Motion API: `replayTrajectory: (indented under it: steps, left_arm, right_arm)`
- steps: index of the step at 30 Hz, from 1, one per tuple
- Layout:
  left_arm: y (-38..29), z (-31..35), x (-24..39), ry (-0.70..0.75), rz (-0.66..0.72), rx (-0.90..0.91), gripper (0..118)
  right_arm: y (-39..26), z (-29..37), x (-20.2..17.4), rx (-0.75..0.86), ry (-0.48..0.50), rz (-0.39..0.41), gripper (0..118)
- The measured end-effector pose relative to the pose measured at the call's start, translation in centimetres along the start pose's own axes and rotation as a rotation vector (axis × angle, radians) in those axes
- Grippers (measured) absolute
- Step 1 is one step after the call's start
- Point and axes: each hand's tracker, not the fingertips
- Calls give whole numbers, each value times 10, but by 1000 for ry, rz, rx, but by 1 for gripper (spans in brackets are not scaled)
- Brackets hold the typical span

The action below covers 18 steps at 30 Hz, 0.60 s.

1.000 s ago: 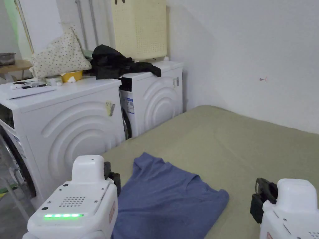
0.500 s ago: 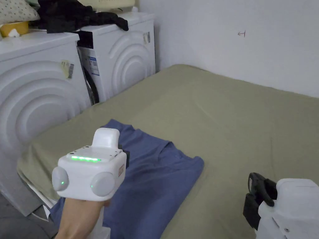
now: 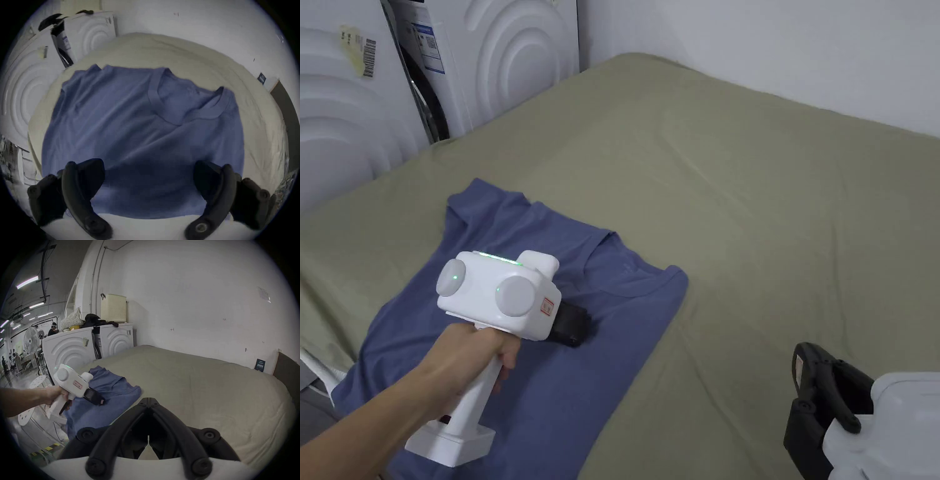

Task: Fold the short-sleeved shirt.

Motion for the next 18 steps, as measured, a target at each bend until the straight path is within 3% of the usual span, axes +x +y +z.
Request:
replayTrajectory:
  steps: [3,4,5,6,10,13,18]
  left_arm:
    - [-3,14,6,1,32,6,104]
    - [-3,24,9,-19,33,35,86]
    - [-3,38,8,-42,56,82,48]
    - [-3,44,13,3,59,93,0]
    - [3,67,22,52,-54,96,0]
    - [17,101,41,0,-46,171,0]
    - [41,150,132,-85,-253,244,0]
  right_arm:
    - [-1,4,2,-5,-4,-7,1]
    - [-2,8,3,-9,-6,-6,1]
    - [-3,13,6,-9,-10,-5,1]
    - [-3,18,9,-9,-15,-5,1]
    - [-6,52,32,-7,-73,-22,1]
    - [-11,84,55,-11,-147,-41,1]
    - [-22,138,94,-9,-259,-97,1]
